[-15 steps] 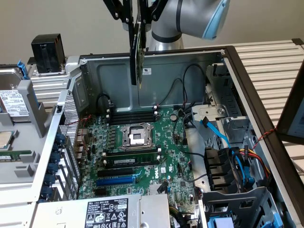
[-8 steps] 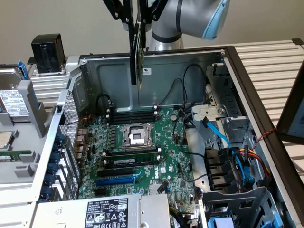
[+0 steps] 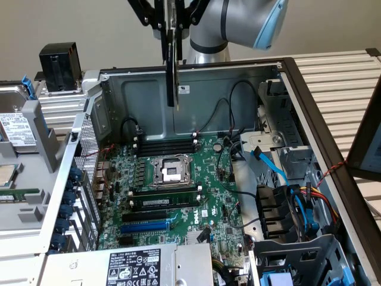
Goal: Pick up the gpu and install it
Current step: 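Insert the gpu into the slot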
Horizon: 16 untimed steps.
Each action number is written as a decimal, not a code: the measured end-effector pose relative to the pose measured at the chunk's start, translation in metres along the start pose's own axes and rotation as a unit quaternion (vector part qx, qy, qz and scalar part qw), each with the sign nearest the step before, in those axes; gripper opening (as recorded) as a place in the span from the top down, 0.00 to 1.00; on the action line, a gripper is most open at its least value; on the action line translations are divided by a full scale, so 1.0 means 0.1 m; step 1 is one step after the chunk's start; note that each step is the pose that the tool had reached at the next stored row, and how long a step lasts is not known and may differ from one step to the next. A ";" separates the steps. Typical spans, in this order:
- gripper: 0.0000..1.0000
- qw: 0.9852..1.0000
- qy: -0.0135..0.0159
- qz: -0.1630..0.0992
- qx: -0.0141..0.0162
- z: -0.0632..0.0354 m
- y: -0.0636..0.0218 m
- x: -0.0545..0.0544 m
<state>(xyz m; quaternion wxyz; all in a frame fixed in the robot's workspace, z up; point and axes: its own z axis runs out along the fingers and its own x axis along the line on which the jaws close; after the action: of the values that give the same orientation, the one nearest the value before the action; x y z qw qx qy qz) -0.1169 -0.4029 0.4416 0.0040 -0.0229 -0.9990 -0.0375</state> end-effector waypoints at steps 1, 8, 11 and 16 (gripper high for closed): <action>0.73 1.000 0.001 -0.009 0.000 0.000 0.000 0.00; 0.73 0.997 0.005 -0.073 0.001 0.000 0.000 0.00; 0.73 0.995 0.007 -0.100 0.001 0.000 0.000 0.00; 0.73 0.989 0.011 -0.144 0.001 0.000 0.000 0.00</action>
<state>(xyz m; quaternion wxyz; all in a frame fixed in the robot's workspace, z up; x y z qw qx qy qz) -0.1169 -0.4029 0.4415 0.0094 0.1219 -0.9918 -0.0366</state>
